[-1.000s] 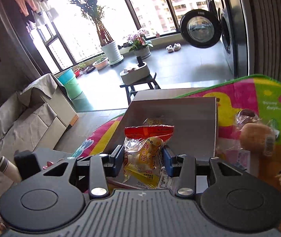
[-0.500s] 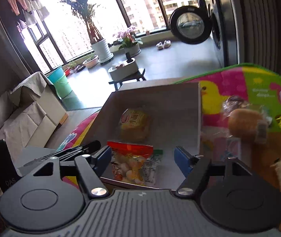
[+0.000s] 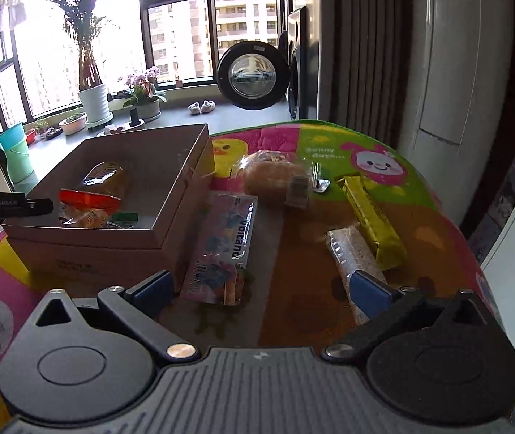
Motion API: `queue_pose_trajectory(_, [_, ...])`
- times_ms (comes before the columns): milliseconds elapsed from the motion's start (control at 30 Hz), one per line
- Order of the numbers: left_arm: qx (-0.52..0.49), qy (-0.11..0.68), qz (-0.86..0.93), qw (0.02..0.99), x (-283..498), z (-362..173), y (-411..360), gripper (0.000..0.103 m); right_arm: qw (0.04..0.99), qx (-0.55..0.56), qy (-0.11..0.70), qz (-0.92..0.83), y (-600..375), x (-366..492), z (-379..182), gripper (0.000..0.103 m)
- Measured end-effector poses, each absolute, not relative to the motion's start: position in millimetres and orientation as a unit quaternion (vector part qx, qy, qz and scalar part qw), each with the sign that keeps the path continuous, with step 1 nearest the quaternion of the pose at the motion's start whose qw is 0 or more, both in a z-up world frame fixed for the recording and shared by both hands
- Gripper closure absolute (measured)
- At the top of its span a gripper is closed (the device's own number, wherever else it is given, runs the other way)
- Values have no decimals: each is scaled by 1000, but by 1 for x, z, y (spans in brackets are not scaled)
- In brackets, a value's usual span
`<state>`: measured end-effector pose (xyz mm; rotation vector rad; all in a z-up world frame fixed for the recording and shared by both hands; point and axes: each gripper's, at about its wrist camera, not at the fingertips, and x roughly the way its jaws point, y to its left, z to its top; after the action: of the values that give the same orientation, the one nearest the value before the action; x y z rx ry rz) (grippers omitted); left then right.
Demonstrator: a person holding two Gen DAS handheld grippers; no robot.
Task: Organize objects
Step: 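Grasp the rice-cracker bar with the right gripper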
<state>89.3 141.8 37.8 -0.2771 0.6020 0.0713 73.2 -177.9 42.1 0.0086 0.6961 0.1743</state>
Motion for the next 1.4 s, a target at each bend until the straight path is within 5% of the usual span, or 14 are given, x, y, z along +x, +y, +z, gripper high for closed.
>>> queue_pose_trajectory(200, [-130, 298, 36, 945, 88, 37, 140, 88, 929, -17, 347, 130, -159, 85, 33, 1])
queue_pose_trajectory(300, [-131, 298, 36, 945, 88, 37, 140, 88, 923, -47, 355, 139, -145, 89, 28, 27])
queue_pose_trajectory(367, [-130, 299, 37, 945, 88, 37, 139, 88, 915, -46, 378, 131, -143, 95, 22, 58])
queue_pose_trajectory(800, [-133, 298, 33, 945, 86, 37, 140, 87, 901, -23, 421, 103, -184, 39, 29, 59])
queue_pose_trajectory(967, [-132, 299, 34, 944, 86, 38, 140, 87, 927, -20, 358, 110, -200, 23, 62, 52])
queue_pose_trajectory(1400, [-118, 305, 37, 944, 87, 40, 135, 87, 919, -29, 393, 25, -228, 117, 16, 56])
